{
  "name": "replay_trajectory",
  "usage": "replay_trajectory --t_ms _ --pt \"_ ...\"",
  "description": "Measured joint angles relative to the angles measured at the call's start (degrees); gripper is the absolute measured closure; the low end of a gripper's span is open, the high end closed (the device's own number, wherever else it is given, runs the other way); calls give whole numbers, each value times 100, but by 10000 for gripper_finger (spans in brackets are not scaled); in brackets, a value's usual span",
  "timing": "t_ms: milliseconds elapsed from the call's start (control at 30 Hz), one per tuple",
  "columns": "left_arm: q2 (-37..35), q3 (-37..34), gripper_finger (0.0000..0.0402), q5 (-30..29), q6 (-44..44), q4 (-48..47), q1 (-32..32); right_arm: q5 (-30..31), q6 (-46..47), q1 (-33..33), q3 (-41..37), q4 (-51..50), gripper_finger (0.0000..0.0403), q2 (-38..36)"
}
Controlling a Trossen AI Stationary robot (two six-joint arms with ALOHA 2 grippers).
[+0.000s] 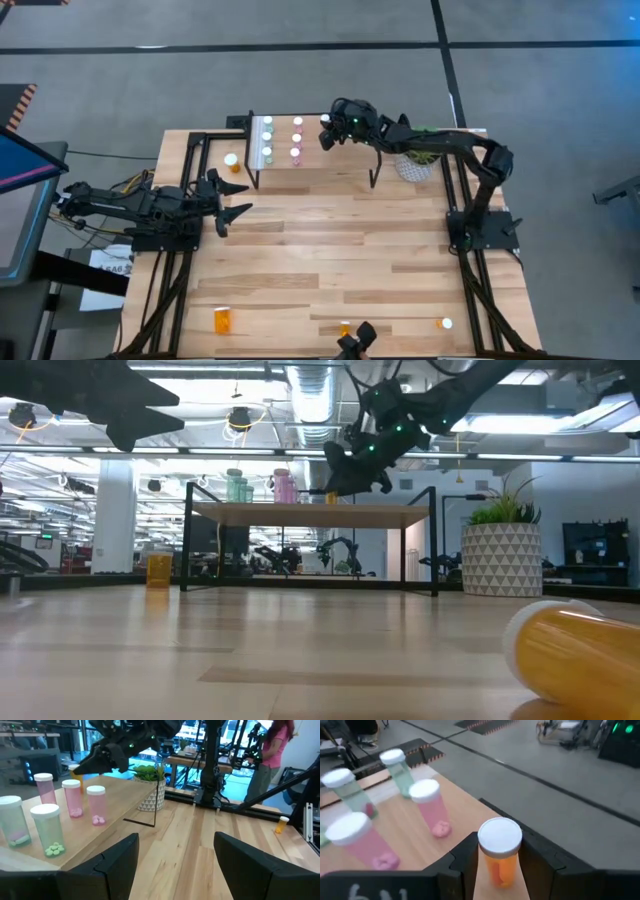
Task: Pick and place medicine bottles onto shelf by color
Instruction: Put the top small orange pill bottle on the shelf
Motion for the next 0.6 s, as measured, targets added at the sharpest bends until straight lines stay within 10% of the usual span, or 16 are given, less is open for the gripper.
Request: replay_trajectory --t_ms 600 --pt "-2 0 156 9 -2 2 0 -179 18 13 -9 -85 195 25"
